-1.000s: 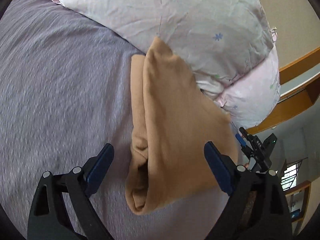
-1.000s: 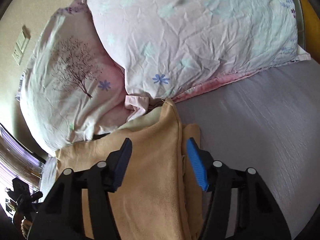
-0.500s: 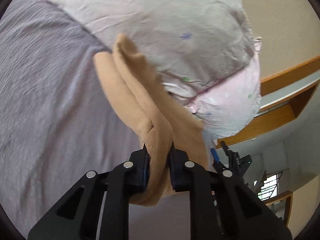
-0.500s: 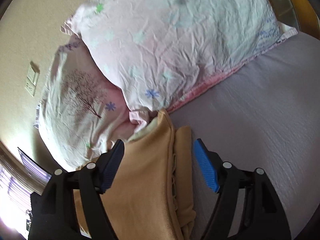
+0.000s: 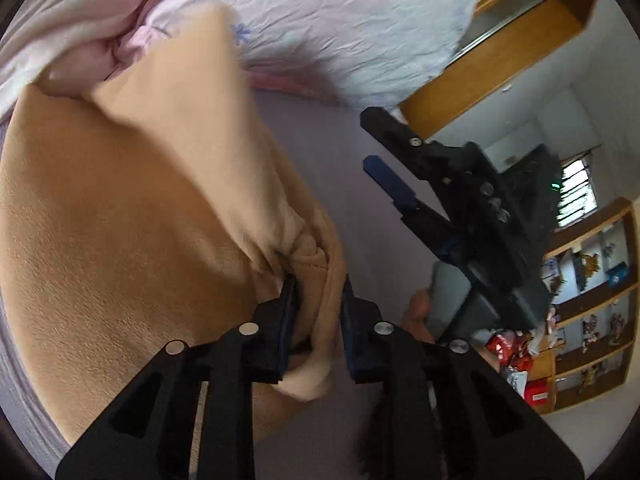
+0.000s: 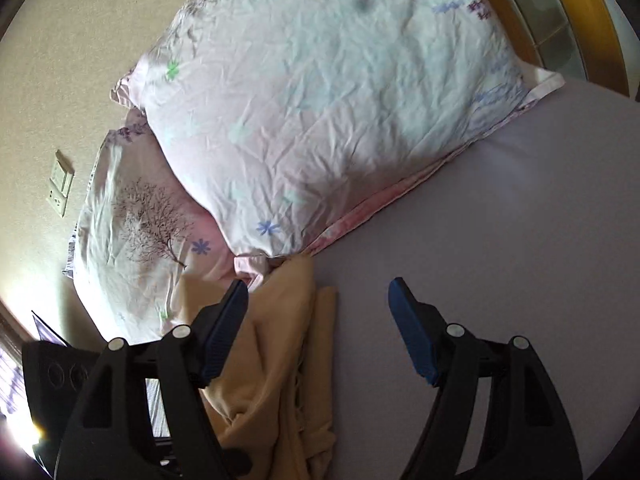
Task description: Fold small clothes
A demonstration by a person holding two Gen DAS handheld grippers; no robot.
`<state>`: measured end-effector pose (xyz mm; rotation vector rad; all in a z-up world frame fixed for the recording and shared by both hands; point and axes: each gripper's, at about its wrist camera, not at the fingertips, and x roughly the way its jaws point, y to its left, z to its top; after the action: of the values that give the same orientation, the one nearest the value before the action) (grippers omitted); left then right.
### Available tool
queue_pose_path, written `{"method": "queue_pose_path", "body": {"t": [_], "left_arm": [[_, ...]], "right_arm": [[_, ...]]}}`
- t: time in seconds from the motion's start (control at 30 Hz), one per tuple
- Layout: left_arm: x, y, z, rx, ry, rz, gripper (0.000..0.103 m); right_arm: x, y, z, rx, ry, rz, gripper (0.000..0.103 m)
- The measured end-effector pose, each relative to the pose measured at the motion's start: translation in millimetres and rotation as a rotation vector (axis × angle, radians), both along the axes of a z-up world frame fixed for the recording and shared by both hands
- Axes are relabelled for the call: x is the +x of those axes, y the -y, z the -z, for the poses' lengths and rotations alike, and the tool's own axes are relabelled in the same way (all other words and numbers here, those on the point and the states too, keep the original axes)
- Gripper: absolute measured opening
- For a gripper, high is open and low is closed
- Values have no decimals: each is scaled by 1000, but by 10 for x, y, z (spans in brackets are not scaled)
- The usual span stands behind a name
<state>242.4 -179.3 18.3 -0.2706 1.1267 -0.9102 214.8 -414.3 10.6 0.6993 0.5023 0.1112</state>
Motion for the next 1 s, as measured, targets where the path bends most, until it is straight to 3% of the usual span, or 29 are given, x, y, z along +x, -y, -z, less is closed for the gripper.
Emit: {"method": "queue_pose_path", "body": {"t": [0.07,0.1,0.17,0.2,0.27,0.33,0.4,0.5,0.63,0.67,0.7,0.8,0.87,1.0], "left_arm": [[-60,-249,-115,-114,-13,17,27],[-99,-453,-203,-156,1,-6,49],[-208,-848,-317,-163,74,-98,79],[-249,-1062,-350,-136,113,-154,80],[-211,-1326,-308,-85,112,-215,80],[-101,-1497,-148,-39,45,-282,80],[-2,-1500,42,-28,-39,-293,80],[115,-1353,292,-21,-110,-282,80],[238,-1181,413,-39,-114,-298,79],[252,-1169,422,-47,-115,-304,77],[279,-1166,446,-55,-115,-319,63],[211,-1342,427,-112,-112,-320,38],[110,-1537,366,-144,-90,-324,32],[-264,-2100,240,-174,-13,-376,32]], "right_arm": [[-56,53,-42,-1,21,9,72],[-98,72,-74,5,34,2,72],[-206,47,-152,26,61,-48,73],[-314,-21,-207,27,92,-100,73],[-465,-218,-300,-46,116,-167,73],[-551,-480,-340,-171,83,-218,73],[-474,-640,-288,-226,-5,-241,75],[-215,-620,-52,-131,-171,-261,75],[-37,-567,320,-12,-309,-305,72],[-34,-561,370,11,-301,-311,53],[-47,-547,399,45,-275,-320,38],[-103,-543,462,136,-245,-340,33],[-158,-606,473,161,-231,-360,32],[-297,-978,507,201,-205,-492,32]]}}
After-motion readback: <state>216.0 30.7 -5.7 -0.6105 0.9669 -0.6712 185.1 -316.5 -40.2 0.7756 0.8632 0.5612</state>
